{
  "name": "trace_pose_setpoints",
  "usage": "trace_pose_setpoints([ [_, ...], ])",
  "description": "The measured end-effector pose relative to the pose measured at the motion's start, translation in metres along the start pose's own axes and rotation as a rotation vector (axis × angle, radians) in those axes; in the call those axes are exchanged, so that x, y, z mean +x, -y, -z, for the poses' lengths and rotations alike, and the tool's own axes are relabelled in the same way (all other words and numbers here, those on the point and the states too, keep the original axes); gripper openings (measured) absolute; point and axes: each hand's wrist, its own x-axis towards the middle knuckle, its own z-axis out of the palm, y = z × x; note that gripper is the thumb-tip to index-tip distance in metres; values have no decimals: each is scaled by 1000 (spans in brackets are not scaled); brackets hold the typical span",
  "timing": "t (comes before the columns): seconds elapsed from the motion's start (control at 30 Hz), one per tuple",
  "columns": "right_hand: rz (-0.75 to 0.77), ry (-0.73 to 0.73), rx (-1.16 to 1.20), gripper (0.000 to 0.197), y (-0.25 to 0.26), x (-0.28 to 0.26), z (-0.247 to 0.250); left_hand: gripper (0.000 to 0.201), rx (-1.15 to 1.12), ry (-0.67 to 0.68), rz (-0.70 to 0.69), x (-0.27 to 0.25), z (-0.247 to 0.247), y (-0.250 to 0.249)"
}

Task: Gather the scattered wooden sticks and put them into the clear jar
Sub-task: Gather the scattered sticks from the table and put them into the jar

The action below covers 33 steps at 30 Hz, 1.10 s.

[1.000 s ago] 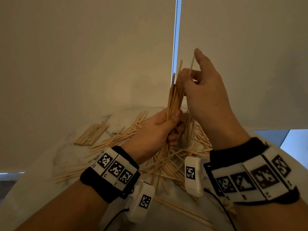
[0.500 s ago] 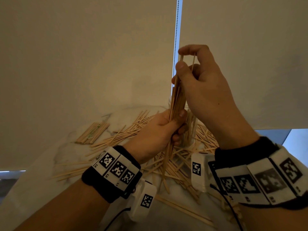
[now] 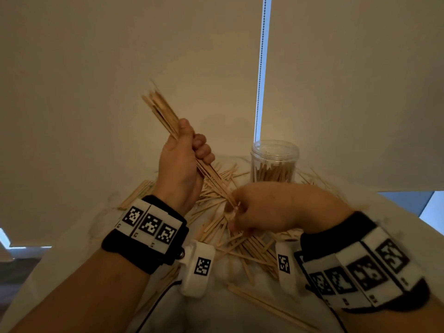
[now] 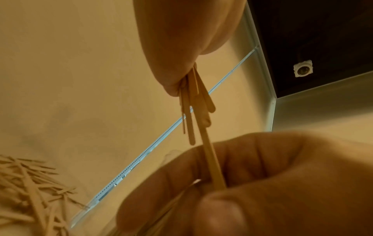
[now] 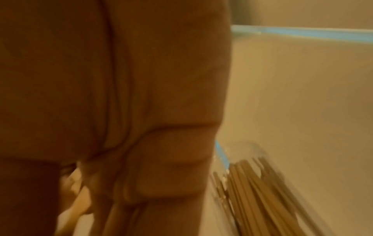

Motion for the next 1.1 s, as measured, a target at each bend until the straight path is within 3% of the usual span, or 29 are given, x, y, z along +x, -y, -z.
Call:
trace_pose_setpoints([
  [0.07,11,30,182,19,3,7,-7,27,-8,-22,-21,1,2,0],
  [0.17,44,-213,157,18,3,10,-2,21,14,-50,-39,2,2,4],
  [0.23,37,-268,200,40,4,9,0,18,15,-85,-51,3,2,6],
  [0.3,59,-194,388,56,6,7,0,17,15,-116,-59,3,2,7],
  [0.37,119,-176,552,46,9,6,-3,17,30,-124,-42,0,0,10],
  [0.43,101,-306,514,36,10,9,-4,18,65,-74,18,-7,-3,15],
  [0.6,93,-584,299,37,6,20,-8,34,157,100,105,-23,-11,19],
  [0.83,172,-677,66,44,8,13,-5,51,244,213,235,-27,-14,13],
  [0.9,168,-680,93,45,7,15,-3,47,220,214,286,-28,-15,14],
  [1.0,193,-708,219,28,5,16,-3,29,216,235,296,-27,-17,15],
  [1.1,235,-704,261,24,6,18,-4,30,227,246,279,-25,-16,17],
])
